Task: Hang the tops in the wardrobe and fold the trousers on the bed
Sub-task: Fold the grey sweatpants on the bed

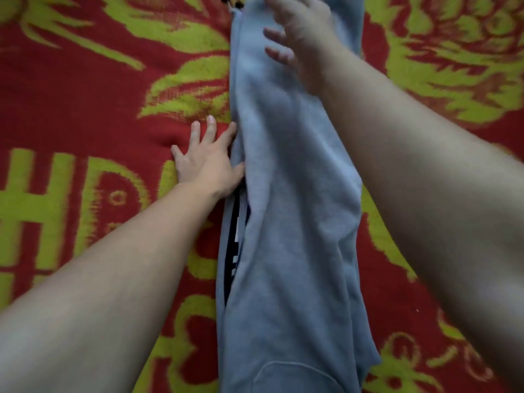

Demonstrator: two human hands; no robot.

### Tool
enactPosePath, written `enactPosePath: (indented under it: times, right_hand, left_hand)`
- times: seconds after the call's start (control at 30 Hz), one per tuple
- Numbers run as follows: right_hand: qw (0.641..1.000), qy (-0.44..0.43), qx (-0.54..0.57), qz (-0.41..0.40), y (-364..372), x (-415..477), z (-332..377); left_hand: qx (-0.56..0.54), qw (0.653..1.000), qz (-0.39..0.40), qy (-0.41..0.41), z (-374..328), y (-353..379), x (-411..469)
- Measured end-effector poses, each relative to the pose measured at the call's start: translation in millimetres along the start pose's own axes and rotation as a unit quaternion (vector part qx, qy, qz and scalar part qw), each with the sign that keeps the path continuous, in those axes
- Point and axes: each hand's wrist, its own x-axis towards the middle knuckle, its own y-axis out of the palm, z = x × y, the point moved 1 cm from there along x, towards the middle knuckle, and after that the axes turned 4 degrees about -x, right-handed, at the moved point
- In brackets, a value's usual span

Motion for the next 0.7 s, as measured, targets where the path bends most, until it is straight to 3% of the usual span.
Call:
enactPosePath:
  times: [0.17, 0.33, 0.47, 0.57, 0.7]
  right_hand:
    - [0.980, -0.030, -0.180, -0.080, -19.8, -11.9, -43.7]
    - [0.897, -0.187, -0.387, -0.108, -38.2, -80.4, -92.6]
    - [0.815, -0.277, -0.508, -0.046, -36.8, -151.0, -133.1]
    - [0.769, -0.247, -0.589, 0.013, -32.3, -177.3, -153.2]
    - [0.711, -0.203, -0.668, 0.083, -15.7, -185.7, -166.8]
  left_hand:
    - [-0.009, 1.000, 0.006, 0.004, 1.5, -0.2, 0.7]
    - [-0.006, 1.000, 0.019, 0.006, 0.4, -3.0, 0.9]
    - [0.014, 0.999, 0.043, 0.011, 2.4, -7.2, -0.9]
    - [0.004, 0.999, 0.048, 0.012, 3.0, -10.9, -3.2]
    - [-0.138, 0.989, 0.034, -0.033, -0.6, -17.5, -6.9]
